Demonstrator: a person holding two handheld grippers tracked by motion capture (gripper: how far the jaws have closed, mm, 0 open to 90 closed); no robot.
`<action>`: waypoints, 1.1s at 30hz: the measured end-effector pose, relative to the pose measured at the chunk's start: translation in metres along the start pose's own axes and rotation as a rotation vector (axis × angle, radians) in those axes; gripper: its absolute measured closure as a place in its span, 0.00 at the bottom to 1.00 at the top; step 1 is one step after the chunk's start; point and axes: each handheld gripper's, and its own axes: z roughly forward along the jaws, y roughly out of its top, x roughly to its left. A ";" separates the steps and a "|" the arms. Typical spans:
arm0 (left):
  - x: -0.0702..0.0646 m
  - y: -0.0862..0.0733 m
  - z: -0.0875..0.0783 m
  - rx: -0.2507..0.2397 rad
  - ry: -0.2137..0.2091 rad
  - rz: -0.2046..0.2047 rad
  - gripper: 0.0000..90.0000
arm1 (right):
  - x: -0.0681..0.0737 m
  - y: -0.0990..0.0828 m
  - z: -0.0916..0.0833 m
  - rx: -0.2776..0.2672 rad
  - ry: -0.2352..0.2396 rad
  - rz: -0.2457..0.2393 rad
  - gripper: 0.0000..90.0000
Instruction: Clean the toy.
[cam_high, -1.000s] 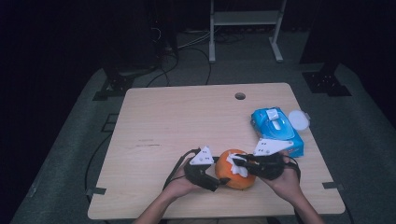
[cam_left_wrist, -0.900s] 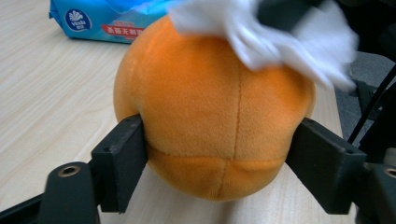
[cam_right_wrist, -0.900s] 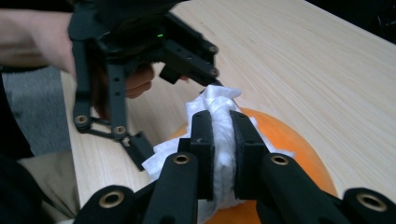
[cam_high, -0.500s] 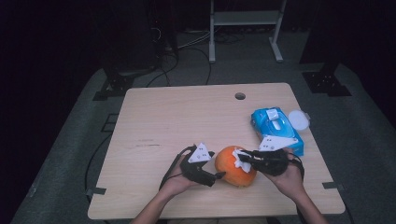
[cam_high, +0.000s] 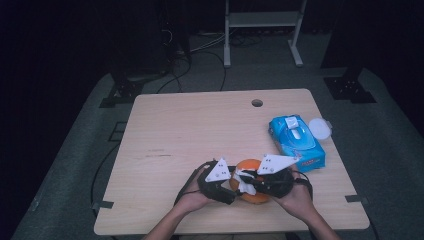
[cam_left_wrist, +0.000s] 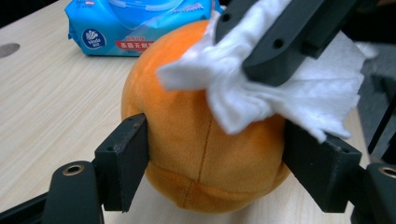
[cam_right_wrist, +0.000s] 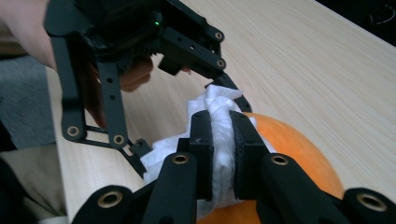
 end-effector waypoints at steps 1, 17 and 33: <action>0.002 -0.002 0.000 0.003 -0.002 -0.008 0.29 | -0.002 0.000 0.000 0.002 -0.005 -0.002 0.89; 0.008 -0.005 -0.001 0.015 -0.032 -0.078 0.12 | -0.021 -0.021 0.000 -0.006 0.011 0.112 0.89; 0.013 -0.007 -0.004 -0.026 -0.026 -0.023 0.18 | -0.022 -0.022 0.002 -0.014 0.031 0.118 0.89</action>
